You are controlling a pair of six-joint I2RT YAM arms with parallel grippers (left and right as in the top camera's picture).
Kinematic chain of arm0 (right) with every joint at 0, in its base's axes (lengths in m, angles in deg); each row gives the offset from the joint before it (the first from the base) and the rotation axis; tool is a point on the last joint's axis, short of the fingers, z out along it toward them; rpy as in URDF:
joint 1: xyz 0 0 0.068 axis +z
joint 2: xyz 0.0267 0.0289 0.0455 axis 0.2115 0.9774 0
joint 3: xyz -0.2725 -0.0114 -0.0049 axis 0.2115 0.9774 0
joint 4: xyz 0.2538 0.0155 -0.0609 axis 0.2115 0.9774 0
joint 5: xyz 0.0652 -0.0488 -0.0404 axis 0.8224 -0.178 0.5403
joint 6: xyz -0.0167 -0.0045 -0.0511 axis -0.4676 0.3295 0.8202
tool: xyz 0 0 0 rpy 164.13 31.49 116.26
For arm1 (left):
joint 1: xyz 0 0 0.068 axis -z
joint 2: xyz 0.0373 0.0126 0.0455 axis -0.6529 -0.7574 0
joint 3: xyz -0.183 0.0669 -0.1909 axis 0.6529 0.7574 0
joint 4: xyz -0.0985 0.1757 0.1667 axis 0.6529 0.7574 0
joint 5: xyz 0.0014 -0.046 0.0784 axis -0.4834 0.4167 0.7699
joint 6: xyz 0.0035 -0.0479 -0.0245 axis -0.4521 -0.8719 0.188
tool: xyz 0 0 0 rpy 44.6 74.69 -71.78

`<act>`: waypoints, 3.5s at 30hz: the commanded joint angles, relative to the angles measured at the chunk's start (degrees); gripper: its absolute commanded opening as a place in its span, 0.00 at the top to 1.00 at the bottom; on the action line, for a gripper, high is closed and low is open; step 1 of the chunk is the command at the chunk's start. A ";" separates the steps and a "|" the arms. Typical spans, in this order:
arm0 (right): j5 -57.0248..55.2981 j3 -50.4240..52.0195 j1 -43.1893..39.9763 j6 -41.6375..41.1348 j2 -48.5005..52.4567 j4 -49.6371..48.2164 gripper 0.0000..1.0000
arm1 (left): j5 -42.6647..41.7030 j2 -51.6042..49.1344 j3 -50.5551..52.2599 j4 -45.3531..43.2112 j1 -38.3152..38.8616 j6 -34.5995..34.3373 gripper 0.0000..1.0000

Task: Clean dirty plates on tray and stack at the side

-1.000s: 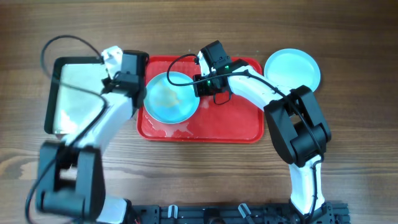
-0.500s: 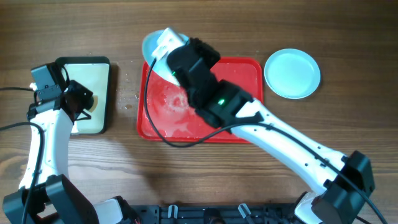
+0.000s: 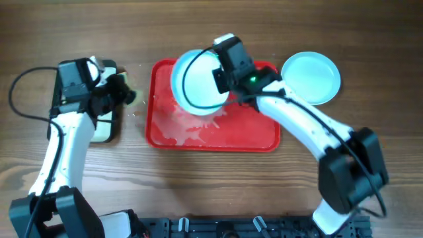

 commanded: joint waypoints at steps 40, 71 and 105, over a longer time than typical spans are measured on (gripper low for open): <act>23.47 1.01 -0.92 -7.58 13.73 -5.55 0.96 | 36.35 -14.27 7.52 -21.86 26.99 14.47 0.96; 23.47 1.01 -0.92 -7.58 13.73 -5.64 0.96 | 43.74 -15.52 9.25 -29.77 25.22 12.09 0.96; 23.71 0.98 -0.92 -7.58 13.53 -5.55 0.96 | 51.39 -3.43 9.25 -29.18 27.69 -7.23 0.96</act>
